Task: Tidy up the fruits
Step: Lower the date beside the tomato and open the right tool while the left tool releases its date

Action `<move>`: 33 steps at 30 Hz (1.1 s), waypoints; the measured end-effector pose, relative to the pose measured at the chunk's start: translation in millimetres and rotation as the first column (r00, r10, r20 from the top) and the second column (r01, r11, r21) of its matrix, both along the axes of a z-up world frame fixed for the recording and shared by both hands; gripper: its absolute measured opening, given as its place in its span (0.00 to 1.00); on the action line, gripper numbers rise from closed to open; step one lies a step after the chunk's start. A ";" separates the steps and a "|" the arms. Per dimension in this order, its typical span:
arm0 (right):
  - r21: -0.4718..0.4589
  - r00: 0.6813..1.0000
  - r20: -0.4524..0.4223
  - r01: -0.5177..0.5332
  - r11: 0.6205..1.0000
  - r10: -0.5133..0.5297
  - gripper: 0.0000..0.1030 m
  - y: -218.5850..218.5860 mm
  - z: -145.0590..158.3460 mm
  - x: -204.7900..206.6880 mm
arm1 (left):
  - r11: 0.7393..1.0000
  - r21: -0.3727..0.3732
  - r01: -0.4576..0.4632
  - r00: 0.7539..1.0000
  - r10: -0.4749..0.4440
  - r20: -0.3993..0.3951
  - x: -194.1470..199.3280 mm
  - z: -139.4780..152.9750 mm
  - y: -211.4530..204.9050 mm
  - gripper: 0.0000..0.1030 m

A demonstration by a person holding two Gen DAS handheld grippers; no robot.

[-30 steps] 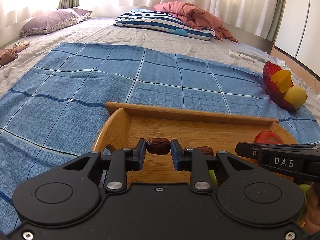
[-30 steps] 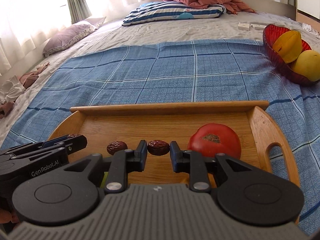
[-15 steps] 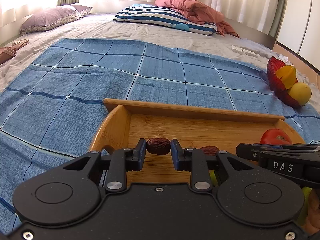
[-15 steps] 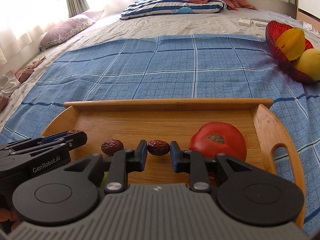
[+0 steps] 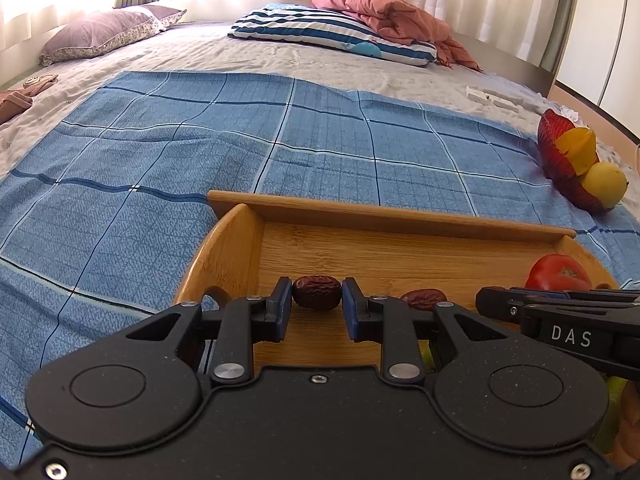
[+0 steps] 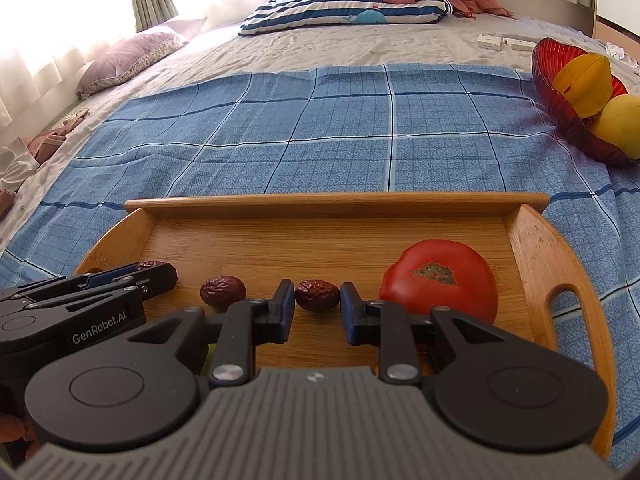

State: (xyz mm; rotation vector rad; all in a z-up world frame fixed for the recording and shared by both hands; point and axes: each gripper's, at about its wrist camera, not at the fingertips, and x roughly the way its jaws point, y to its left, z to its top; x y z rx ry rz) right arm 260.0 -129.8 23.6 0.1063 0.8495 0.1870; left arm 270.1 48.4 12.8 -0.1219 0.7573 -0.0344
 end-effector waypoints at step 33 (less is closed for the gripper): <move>0.003 1.000 0.009 0.004 1.000 -0.005 0.40 -1.8 3.2 -3.4 | 1.000 0.007 0.002 1.000 -0.002 0.016 -5.5 6.3 0.3 0.37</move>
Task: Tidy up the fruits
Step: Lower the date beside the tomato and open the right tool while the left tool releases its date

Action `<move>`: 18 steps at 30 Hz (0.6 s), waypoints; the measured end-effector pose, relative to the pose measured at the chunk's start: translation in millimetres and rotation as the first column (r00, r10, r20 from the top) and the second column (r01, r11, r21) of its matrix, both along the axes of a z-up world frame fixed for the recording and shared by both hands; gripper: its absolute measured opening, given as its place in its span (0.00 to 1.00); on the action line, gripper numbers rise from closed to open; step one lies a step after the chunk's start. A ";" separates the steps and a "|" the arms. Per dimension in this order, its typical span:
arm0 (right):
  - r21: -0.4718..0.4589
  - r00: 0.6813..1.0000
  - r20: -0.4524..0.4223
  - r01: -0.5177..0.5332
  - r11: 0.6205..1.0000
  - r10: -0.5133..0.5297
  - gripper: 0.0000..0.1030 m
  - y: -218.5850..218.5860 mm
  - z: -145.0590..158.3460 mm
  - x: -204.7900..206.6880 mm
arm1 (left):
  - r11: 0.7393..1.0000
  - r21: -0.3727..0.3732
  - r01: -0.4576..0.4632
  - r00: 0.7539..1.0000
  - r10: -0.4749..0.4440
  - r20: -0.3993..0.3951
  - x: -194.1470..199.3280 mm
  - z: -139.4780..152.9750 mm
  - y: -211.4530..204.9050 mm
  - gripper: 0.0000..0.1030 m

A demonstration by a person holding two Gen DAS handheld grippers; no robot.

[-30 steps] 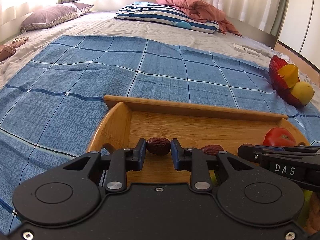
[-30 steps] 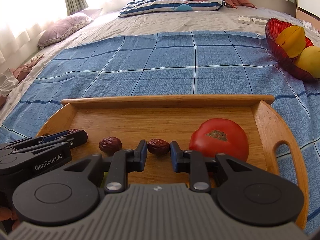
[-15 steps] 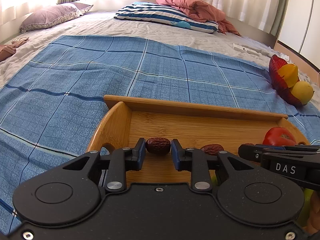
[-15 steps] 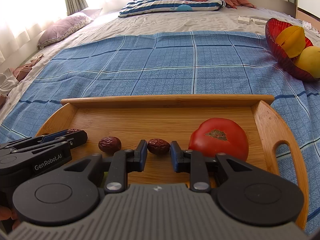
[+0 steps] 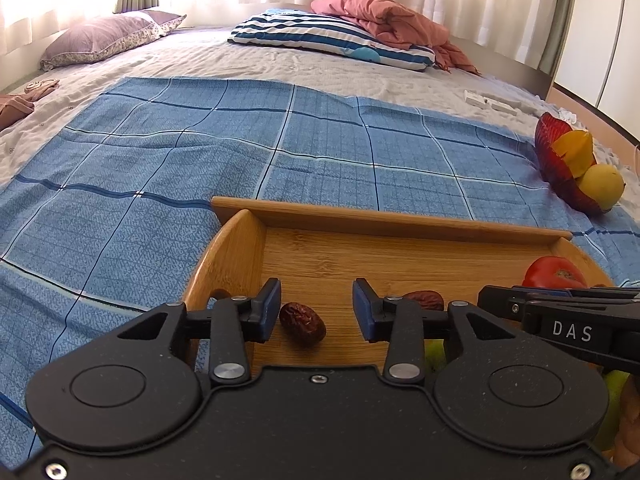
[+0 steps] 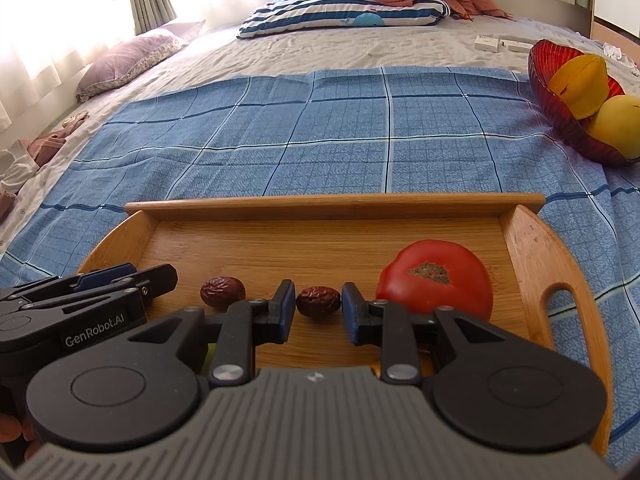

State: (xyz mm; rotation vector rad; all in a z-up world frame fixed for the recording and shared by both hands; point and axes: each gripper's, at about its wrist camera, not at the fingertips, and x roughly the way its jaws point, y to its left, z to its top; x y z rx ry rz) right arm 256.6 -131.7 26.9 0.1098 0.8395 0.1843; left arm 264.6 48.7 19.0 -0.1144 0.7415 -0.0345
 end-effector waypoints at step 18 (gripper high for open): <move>0.004 0.999 0.043 -0.001 1.000 0.001 0.59 -1.0 13.7 -9.8 | 1.000 0.016 0.000 0.999 0.000 0.037 -15.9 14.9 -1.5 0.52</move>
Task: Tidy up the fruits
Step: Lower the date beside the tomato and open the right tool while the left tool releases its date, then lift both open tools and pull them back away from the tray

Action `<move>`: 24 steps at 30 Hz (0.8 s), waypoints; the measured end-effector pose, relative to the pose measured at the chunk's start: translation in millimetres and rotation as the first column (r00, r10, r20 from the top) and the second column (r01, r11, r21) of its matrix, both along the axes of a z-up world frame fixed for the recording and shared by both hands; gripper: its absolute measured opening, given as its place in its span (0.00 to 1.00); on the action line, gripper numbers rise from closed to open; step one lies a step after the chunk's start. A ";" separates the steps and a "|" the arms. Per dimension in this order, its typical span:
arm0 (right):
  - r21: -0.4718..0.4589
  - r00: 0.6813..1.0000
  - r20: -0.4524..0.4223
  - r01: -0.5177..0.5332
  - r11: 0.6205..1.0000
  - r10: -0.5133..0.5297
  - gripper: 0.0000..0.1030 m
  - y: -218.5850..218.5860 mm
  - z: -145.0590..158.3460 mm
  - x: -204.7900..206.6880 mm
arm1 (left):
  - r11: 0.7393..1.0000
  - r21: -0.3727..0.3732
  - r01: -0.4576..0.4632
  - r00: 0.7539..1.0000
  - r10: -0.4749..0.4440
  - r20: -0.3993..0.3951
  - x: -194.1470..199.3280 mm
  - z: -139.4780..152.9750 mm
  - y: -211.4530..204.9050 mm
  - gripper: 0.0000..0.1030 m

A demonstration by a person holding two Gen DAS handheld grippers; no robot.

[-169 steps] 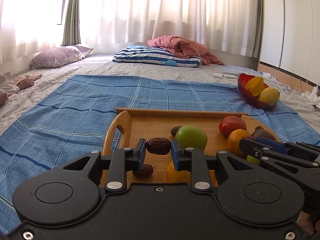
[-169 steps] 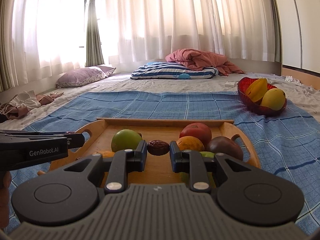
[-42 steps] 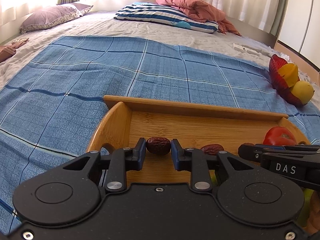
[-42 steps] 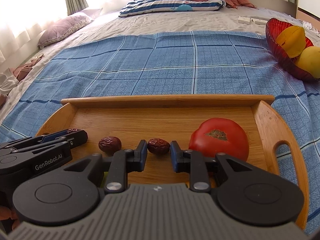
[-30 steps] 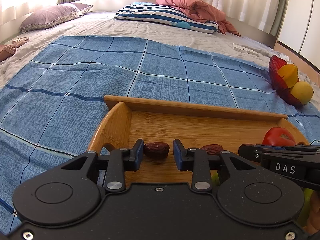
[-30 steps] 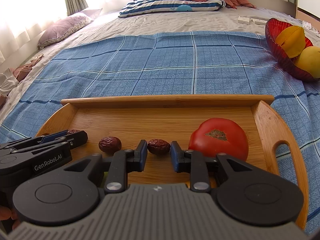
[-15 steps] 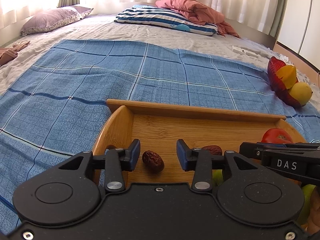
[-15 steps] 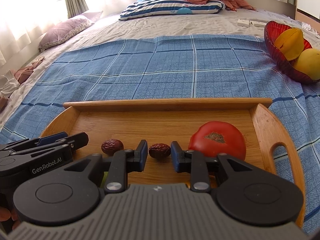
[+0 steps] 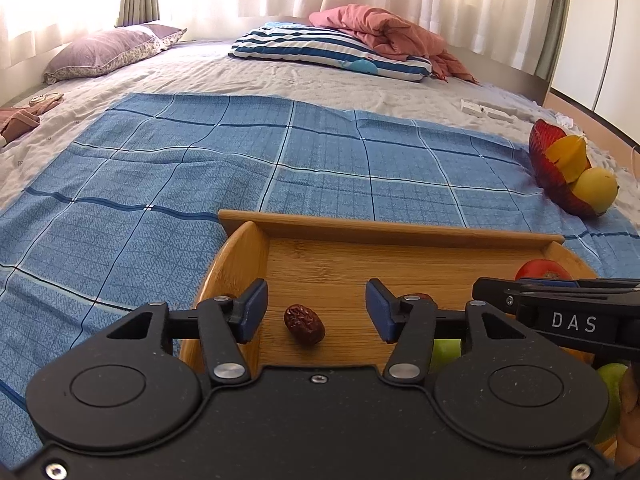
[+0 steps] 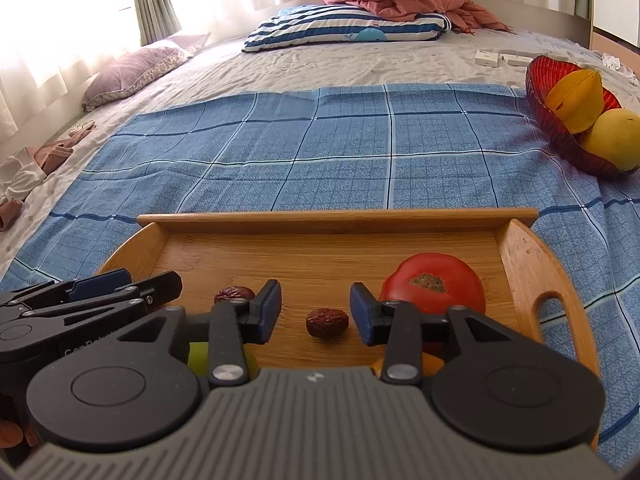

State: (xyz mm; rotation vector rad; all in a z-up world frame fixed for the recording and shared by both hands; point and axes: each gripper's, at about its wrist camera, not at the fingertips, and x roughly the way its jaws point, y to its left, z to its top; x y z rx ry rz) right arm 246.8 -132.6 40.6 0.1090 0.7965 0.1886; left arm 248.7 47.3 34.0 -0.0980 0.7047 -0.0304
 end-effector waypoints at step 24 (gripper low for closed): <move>-0.087 0.986 0.164 0.011 0.996 0.004 0.87 -7.4 23.0 -35.6 | 1.000 0.018 0.010 0.997 -0.011 0.076 -34.1 18.9 2.6 0.92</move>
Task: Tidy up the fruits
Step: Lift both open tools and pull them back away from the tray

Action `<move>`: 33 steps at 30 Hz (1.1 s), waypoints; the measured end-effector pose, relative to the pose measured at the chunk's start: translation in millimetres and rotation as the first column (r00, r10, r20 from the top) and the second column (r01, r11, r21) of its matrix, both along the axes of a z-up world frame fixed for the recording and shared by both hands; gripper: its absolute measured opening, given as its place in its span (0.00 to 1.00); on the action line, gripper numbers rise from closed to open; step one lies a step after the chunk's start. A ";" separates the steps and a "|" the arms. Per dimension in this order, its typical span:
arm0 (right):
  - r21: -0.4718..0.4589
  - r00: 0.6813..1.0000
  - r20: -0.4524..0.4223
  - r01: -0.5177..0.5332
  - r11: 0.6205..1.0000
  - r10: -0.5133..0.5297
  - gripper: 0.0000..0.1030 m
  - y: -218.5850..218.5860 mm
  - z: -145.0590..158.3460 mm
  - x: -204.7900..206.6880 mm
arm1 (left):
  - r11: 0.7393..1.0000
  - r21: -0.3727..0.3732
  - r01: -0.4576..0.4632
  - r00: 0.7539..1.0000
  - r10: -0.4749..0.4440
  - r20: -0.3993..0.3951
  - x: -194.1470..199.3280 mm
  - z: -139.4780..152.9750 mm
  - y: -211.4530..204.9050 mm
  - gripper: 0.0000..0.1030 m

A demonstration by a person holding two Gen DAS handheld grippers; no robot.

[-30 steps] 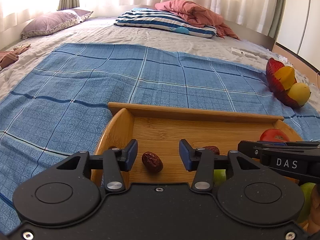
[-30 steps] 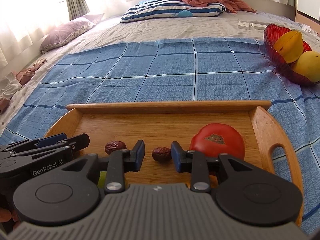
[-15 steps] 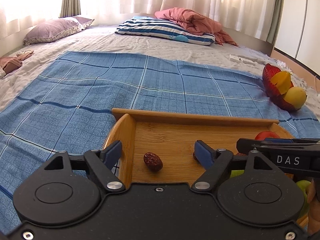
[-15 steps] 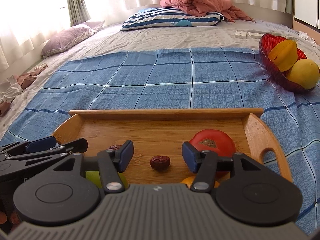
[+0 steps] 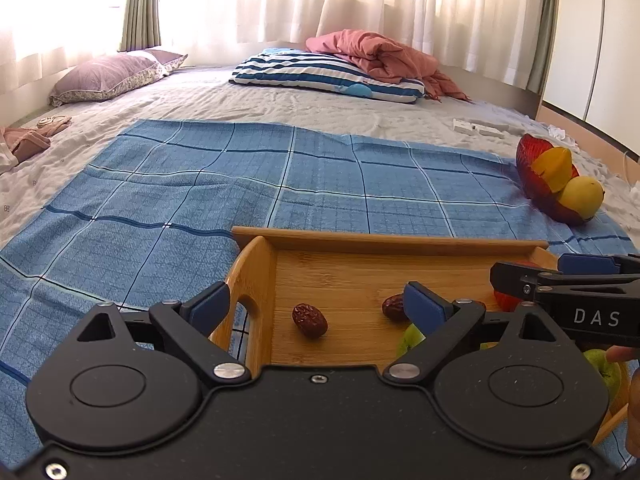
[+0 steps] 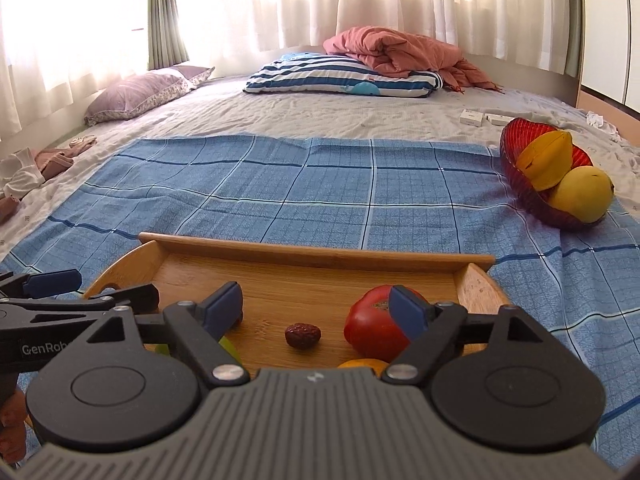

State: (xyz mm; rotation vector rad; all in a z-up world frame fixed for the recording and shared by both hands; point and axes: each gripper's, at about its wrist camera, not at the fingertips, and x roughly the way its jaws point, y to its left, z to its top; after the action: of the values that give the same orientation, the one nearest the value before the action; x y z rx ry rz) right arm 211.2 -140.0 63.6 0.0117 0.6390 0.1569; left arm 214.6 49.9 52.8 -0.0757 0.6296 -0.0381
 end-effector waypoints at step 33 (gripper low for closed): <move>0.039 0.996 0.081 0.041 0.998 -0.044 1.00 -29.3 3.2 -33.0 | 1.000 0.010 0.016 0.999 -0.017 0.051 -36.2 11.6 -5.0 1.00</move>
State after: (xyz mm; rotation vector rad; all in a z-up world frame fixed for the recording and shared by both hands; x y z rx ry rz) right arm 178.2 -169.3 66.8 0.0544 0.5536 0.1275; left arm 178.4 44.9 64.4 -0.0599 0.5797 -0.0528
